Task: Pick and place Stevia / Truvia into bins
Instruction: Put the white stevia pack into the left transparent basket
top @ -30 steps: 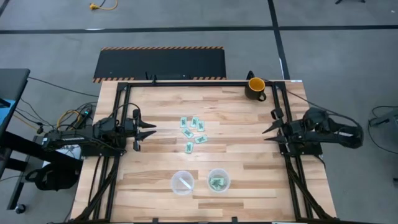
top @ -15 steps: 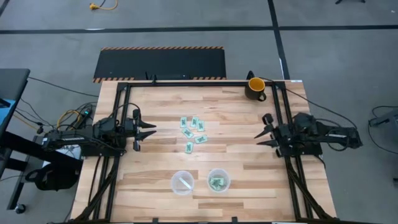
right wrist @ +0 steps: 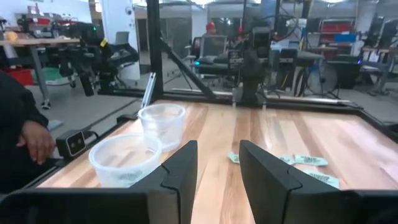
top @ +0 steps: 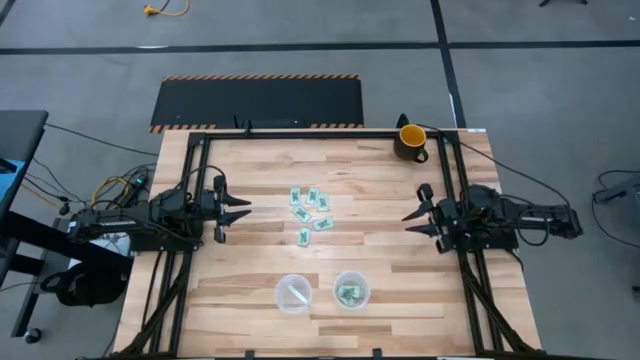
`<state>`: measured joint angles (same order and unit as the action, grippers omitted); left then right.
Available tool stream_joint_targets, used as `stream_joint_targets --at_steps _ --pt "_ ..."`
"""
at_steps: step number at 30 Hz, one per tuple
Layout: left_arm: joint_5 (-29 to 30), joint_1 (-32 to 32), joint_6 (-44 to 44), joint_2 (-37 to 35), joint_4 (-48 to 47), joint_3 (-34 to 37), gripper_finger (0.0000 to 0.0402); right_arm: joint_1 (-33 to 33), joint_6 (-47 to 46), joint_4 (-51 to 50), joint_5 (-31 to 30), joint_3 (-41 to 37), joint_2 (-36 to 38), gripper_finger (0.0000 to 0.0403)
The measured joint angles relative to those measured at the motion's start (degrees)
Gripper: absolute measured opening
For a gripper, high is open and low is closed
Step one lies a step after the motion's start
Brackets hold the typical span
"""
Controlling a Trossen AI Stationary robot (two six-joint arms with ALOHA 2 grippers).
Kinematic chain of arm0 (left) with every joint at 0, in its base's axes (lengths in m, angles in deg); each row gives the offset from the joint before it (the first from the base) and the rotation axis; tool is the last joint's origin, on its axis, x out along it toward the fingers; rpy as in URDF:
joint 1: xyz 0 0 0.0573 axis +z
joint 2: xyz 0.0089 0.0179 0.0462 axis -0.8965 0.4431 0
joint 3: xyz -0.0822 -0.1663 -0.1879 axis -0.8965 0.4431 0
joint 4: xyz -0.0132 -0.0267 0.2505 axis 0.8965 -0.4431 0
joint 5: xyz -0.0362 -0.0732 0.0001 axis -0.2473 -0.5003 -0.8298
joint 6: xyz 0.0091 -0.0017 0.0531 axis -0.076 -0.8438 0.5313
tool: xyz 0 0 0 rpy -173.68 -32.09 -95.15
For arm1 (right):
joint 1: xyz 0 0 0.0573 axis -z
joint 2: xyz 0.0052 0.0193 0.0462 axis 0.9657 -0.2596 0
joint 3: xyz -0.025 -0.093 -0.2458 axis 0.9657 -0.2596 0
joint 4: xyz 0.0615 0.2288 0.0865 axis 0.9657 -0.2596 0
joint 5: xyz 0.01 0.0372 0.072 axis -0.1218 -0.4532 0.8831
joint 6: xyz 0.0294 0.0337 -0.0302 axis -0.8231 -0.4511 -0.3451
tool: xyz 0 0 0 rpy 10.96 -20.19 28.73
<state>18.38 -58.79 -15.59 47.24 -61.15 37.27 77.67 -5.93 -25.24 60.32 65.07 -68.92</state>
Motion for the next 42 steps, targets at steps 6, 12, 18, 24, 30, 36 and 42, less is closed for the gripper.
stream_joint_targets --at_steps 6,12,18,24,30,36,42 --pt "0.1 0.0 0.0 0.0 0.0 0.0 0.0097 0.0 -1.4 -0.1 -1.2 0.0 -0.2 0.0113" --pt "0.1 0.0 0.0 0.0 0.0 0.0 0.0097 0.0 -1.5 -0.2 -1.3 0.0 -0.5 0.0113" --pt "0.1 0.0 0.0 0.0 0.0 0.0 0.0097 0.0 -1.5 -0.2 -1.3 0.0 -0.5 0.0113" --pt "0.1 0.0 0.0 0.0 0.0 0.0 0.0098 0.0 -1.5 -0.3 -1.3 0.0 -0.5 0.0113" --pt "0.2 0.0 0.0 0.0 0.0 0.0 0.0098 0.0 -1.5 -0.3 -1.2 0.0 -0.5 0.0113" --pt "0.2 0.0 0.0 0.0 0.0 0.0 0.0098 0.0 -1.5 -0.3 -1.2 0.0 -0.5 0.0113" --pt "0.2 0.0 -0.3 0.0 0.0 0.0 0.0098 0.0 -1.5 -0.3 -1.2 0.0 -0.5 0.0113"
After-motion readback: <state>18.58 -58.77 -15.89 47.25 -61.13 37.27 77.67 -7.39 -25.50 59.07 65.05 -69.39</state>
